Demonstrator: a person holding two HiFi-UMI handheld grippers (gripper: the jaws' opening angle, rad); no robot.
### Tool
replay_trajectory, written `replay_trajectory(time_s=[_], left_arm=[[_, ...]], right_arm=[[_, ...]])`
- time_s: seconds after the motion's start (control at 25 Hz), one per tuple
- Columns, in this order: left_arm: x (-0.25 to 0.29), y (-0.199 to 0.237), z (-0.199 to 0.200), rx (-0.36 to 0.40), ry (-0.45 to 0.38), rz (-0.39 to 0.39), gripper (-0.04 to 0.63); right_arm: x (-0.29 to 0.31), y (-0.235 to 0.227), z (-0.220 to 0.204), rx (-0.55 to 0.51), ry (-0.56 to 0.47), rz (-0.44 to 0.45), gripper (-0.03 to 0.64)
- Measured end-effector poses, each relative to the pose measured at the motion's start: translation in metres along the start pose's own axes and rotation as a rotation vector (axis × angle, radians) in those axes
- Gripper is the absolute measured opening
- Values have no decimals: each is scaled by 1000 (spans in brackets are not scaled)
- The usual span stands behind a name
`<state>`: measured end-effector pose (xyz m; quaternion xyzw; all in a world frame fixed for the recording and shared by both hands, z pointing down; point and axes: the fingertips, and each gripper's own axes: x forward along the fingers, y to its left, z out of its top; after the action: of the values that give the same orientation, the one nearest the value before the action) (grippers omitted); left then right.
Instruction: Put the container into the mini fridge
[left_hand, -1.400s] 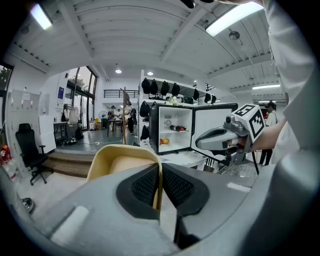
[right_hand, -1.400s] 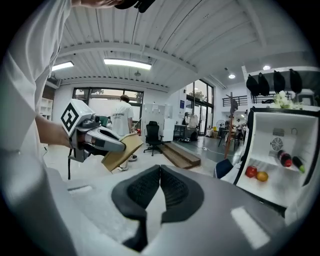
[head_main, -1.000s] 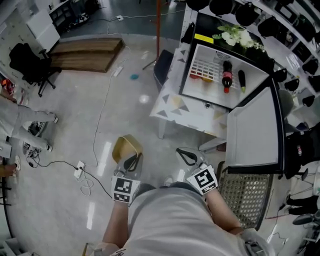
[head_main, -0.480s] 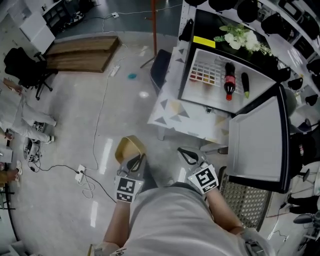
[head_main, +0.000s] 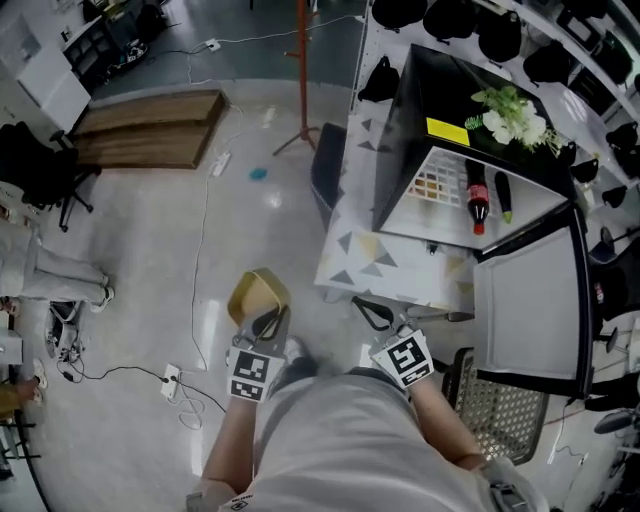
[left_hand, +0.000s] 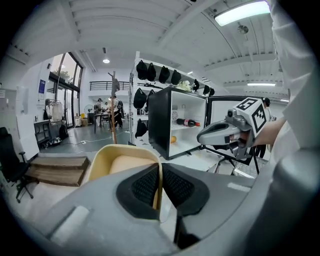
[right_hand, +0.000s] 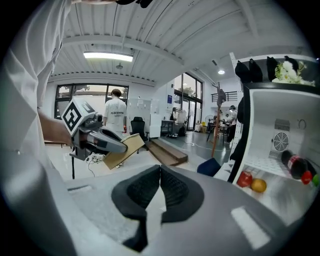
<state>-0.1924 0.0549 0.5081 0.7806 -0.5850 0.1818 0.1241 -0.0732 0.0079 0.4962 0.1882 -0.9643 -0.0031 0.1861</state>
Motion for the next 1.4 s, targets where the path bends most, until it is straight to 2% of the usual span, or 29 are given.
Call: replay_trajectory(time_s=[0.32,0.52,0.92,1.4], left_arm=[[12,62,-5,25,3,-90,18],[29,73,-13,53,30,-163,18],[94,7,6,174,77,-377,18],[180,-98,38,294,121,-529,18]], right_arm=[[58,5,18,19,20,-73,5],[62,-2,12,42,49,-138,5],[5,-61,-21,143,87,-352,5],[-70,-142,-55,204,67,-459,5]])
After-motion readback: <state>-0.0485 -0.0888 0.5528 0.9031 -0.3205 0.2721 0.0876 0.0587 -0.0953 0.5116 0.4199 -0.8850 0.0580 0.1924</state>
